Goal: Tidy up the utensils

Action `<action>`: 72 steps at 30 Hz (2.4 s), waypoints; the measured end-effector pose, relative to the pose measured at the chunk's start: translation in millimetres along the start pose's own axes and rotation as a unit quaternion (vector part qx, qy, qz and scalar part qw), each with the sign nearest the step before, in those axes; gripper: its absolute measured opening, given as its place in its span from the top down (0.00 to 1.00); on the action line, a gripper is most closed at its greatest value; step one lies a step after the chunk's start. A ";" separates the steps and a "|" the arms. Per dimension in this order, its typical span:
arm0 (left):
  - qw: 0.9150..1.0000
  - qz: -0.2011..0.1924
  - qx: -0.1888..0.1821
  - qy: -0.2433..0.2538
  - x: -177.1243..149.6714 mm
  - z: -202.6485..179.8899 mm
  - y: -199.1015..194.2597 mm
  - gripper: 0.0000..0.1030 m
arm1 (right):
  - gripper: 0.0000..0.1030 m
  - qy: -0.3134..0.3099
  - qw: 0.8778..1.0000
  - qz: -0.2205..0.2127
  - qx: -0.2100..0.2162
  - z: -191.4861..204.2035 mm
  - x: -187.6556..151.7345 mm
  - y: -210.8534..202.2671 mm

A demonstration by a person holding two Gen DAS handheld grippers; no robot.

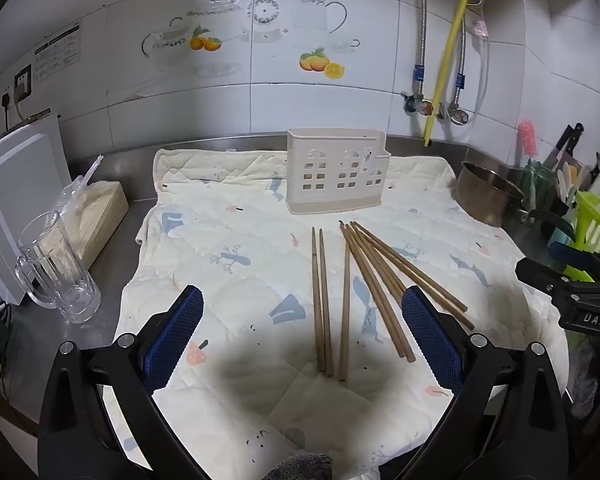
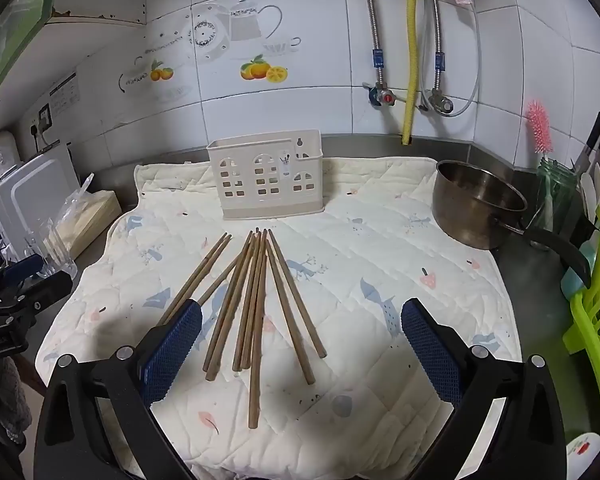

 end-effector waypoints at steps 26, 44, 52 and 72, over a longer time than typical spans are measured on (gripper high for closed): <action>1.000 -0.003 -0.001 0.007 1.9 -5.1 -6.1 0.05 | 0.06 -0.012 1.000 -0.013 0.005 6.6 6.9 -8.9; 1.000 -0.003 0.000 0.007 0.6 -4.6 -9.2 0.05 | 0.06 -0.013 1.000 -0.015 0.006 7.9 6.8 -8.7; 1.000 -0.002 0.001 0.006 0.8 -2.8 -8.3 0.05 | 0.06 -0.014 1.000 -0.015 0.006 8.7 7.0 -8.4; 1.000 -0.002 0.002 0.005 -1.6 -0.9 -7.5 0.05 | 0.06 -0.015 1.000 -0.014 0.009 11.2 6.1 -8.6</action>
Point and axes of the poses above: each gripper's, at about its wrist camera, not at the fingertips, and y roughly the way its jaws point, z to its left, x to its top, the point moved 8 cm from there along y, roughly the way its jaws point, and after that the axes turned 7 degrees about y, right-handed, at the moved point
